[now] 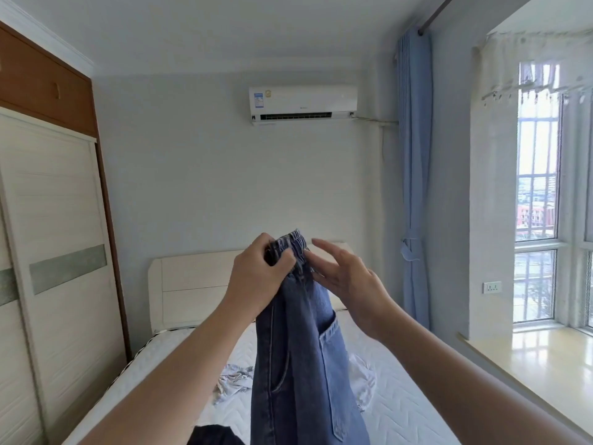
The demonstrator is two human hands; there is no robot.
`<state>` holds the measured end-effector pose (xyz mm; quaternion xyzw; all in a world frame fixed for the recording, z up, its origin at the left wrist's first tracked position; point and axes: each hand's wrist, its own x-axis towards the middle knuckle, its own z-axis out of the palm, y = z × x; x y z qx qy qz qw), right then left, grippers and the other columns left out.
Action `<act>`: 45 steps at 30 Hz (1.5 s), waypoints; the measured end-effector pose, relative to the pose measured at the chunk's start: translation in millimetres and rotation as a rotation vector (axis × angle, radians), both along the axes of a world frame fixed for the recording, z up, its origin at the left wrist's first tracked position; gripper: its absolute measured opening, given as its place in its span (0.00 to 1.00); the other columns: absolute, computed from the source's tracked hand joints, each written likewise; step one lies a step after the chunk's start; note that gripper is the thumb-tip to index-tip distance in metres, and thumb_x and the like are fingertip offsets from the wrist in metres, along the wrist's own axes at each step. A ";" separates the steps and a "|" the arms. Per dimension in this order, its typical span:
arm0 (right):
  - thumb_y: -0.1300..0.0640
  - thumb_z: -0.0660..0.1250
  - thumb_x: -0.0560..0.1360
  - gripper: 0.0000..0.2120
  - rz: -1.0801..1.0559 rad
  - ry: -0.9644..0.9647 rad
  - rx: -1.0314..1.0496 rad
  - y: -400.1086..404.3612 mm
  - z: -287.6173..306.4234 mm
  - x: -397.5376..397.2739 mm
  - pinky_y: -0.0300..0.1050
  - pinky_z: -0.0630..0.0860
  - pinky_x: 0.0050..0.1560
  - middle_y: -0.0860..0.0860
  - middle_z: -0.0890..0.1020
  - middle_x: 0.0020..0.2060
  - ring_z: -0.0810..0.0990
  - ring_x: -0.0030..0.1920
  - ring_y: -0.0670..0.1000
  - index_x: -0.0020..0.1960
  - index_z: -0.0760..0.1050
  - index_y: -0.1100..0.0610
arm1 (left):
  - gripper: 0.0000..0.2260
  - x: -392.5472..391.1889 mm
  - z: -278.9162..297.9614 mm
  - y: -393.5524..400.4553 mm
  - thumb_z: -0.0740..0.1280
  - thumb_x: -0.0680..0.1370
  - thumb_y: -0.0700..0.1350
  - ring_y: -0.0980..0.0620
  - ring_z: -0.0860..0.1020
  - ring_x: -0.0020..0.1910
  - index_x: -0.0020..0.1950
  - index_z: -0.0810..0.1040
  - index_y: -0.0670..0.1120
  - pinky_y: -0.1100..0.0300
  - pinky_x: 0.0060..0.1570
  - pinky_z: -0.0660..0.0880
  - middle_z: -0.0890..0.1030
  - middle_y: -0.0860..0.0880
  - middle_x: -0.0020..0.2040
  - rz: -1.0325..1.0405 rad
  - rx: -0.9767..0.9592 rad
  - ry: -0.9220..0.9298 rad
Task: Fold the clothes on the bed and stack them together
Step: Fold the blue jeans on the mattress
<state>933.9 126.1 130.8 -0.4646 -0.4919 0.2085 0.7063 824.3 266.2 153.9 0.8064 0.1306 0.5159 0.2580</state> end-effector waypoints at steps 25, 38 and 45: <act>0.51 0.77 0.64 0.19 -0.240 0.126 -0.053 6.3 -28.3 47.6 0.49 0.82 0.49 0.55 0.86 0.46 0.86 0.48 0.55 0.51 0.82 0.60 | 0.18 -30.0 -0.2 47.4 0.66 0.68 0.68 0.58 0.80 0.40 0.50 0.69 0.60 0.68 0.41 0.74 0.82 0.57 0.44 -0.196 0.144 0.290; 0.66 0.75 0.69 0.09 -0.249 0.089 0.026 5.1 -44.5 54.3 0.42 0.82 0.44 0.55 0.87 0.45 0.86 0.46 0.54 0.48 0.84 0.57 | 0.21 -22.8 -20.6 52.4 0.77 0.71 0.47 0.62 0.74 0.47 0.50 0.65 0.59 0.69 0.44 0.69 0.75 0.61 0.48 -0.187 0.288 0.346; 0.62 0.77 0.69 0.07 -0.380 0.054 0.042 11.9 -55.8 54.8 0.49 0.82 0.49 0.51 0.87 0.43 0.86 0.45 0.52 0.44 0.84 0.52 | 0.55 -19.5 5.1 17.1 0.75 0.67 0.63 0.48 0.68 0.70 0.76 0.35 0.63 0.50 0.67 0.68 0.62 0.50 0.77 0.134 0.596 0.831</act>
